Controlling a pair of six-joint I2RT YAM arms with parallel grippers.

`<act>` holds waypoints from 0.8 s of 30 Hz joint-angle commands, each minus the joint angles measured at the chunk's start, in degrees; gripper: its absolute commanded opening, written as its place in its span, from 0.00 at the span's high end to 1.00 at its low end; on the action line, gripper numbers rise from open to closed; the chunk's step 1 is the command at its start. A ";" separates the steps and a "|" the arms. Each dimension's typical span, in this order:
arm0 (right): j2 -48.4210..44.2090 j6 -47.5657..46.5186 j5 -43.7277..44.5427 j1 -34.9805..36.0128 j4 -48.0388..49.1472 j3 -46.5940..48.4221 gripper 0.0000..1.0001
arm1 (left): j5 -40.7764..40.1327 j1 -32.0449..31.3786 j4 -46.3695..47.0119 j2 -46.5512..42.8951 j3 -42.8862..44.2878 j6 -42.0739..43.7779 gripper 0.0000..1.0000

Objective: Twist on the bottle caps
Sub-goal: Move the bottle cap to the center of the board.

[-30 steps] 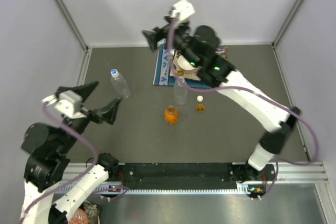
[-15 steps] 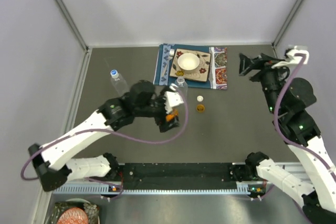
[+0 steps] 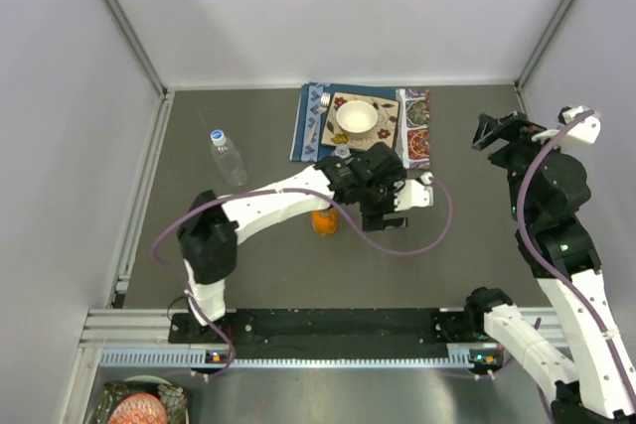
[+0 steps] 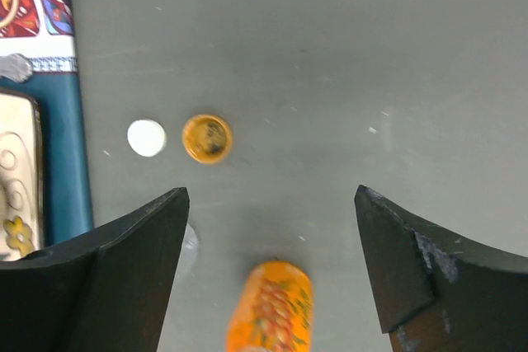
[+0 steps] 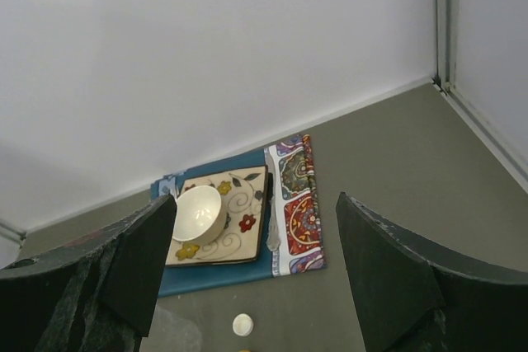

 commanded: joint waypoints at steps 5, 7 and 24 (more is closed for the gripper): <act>0.39 4.57 -8.07 -7.21 3.06 -2.88 0.21 | -0.41 3.85 -1.02 12.22 14.30 3.57 0.35; 0.39 4.84 -8.78 -7.48 3.51 -3.32 0.22 | -0.06 4.38 -3.47 15.91 16.95 3.84 0.50; -0.22 7.22 -12.56 -7.57 6.49 -5.52 0.22 | 1.18 7.72 -6.65 26.11 23.03 -2.14 0.42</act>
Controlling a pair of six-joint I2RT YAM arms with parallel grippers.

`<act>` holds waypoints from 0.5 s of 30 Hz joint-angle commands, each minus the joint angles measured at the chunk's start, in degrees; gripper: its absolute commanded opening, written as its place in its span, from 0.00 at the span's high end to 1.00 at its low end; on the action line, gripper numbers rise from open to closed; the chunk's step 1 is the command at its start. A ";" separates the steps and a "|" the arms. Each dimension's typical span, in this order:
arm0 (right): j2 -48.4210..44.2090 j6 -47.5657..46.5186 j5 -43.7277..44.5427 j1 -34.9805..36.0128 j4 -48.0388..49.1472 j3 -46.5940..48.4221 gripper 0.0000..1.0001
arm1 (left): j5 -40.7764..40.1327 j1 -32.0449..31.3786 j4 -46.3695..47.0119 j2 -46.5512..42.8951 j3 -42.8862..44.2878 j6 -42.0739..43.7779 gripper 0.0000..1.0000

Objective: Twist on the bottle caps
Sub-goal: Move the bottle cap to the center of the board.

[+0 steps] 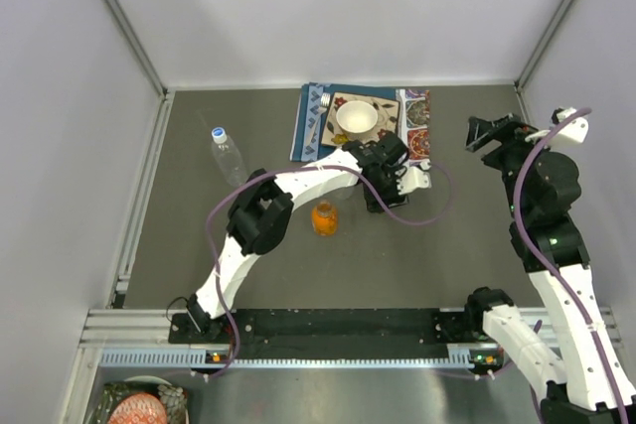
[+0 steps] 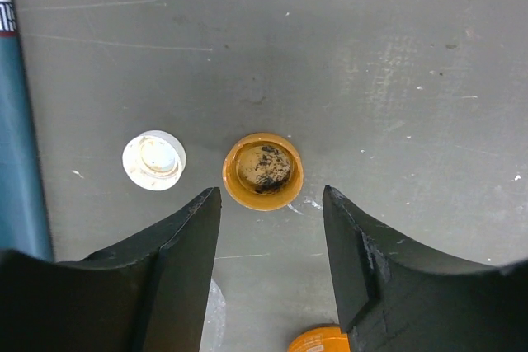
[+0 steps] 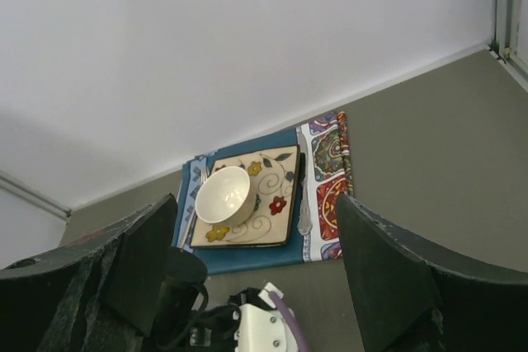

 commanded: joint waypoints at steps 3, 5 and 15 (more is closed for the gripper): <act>-1.21 1.19 -1.81 -0.79 3.83 -1.50 0.23 | -0.01 0.88 1.33 1.13 2.48 -2.62 0.42; -1.56 1.19 -2.16 -0.88 4.09 -1.94 0.23 | -0.18 1.32 2.04 1.66 3.45 -3.50 0.43; -1.73 1.36 -3.22 -0.70 4.98 -3.08 0.24 | -1.15 1.94 3.80 3.77 4.42 -5.35 0.48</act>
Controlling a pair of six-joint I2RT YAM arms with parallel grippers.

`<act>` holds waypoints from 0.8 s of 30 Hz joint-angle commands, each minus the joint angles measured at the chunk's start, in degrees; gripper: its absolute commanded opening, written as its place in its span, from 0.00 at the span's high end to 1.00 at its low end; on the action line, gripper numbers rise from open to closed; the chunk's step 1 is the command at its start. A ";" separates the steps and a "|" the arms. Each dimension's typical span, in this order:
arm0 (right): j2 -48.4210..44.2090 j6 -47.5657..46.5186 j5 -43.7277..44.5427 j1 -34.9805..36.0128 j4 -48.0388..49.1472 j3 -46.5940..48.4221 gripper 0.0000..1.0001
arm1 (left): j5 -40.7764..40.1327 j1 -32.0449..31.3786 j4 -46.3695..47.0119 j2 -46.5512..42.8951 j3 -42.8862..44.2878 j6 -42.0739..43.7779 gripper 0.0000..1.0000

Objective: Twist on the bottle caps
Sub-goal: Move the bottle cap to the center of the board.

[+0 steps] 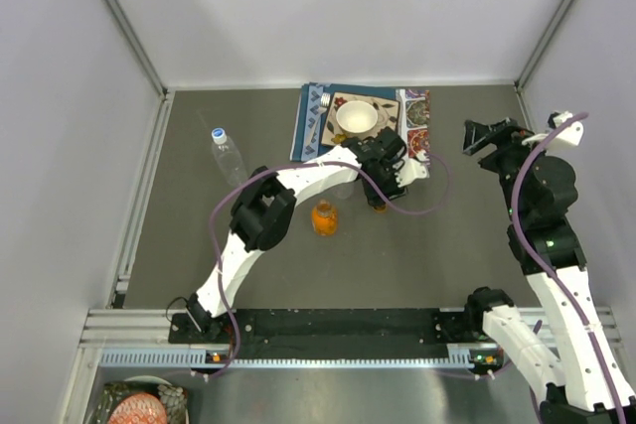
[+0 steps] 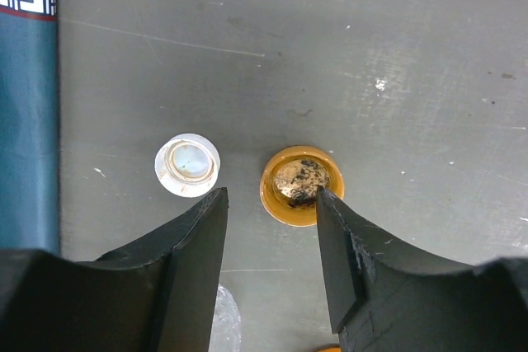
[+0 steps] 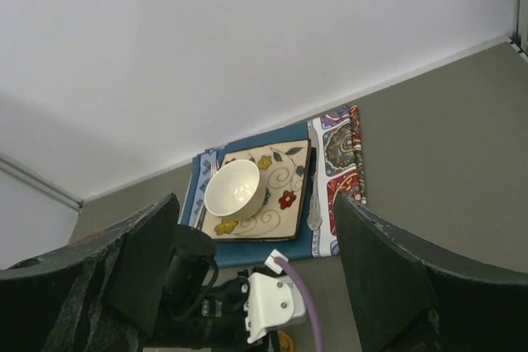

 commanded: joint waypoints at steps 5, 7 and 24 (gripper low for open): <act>-0.55 0.47 -1.05 -0.64 3.23 -1.01 0.24 | -1.88 0.36 3.01 2.09 1.84 -1.68 0.53; -0.47 0.47 -1.23 -0.64 3.49 -1.01 0.24 | -2.58 0.36 3.10 2.44 1.75 -1.77 0.54; -0.64 1.08 -3.43 -0.55 3.93 -0.31 0.26 | 4.97 -5.61 3.10 -2.65 -5.19 -4.14 0.52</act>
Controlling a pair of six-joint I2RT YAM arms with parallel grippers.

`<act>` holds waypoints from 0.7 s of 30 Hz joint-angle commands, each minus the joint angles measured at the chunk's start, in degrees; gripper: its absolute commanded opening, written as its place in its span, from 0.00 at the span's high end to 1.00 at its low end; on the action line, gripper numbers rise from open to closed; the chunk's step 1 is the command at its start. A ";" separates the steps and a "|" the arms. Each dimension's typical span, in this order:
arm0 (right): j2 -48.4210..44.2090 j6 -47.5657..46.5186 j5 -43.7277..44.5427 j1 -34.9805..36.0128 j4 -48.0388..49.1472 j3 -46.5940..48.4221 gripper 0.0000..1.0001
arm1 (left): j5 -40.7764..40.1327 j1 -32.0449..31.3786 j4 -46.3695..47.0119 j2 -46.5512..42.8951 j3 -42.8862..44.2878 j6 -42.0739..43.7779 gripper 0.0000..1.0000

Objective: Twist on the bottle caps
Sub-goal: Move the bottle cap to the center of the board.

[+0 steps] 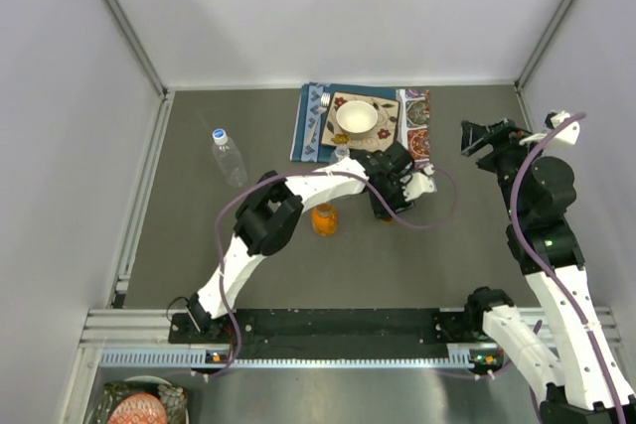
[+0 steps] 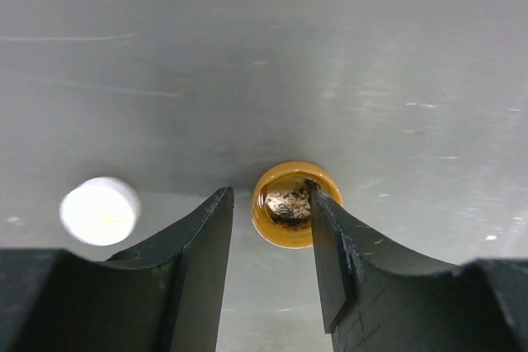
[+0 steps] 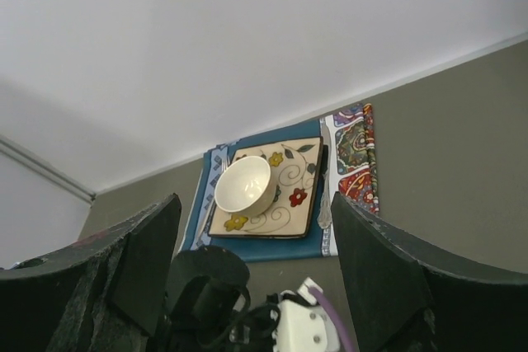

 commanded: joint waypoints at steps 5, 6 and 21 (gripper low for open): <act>-0.84 0.49 -1.55 -0.64 2.40 0.59 0.26 | 4.87 -4.48 -0.13 -4.91 -3.27 -2.29 0.50; -0.84 0.49 -1.72 -0.55 2.32 0.68 0.27 | 5.05 -4.48 -0.22 -4.91 -3.19 -2.37 0.50; -0.31 0.58 -3.92 -0.55 2.58 0.50 0.27 | 2.68 -4.57 -0.40 -4.82 -1.25 -2.73 0.23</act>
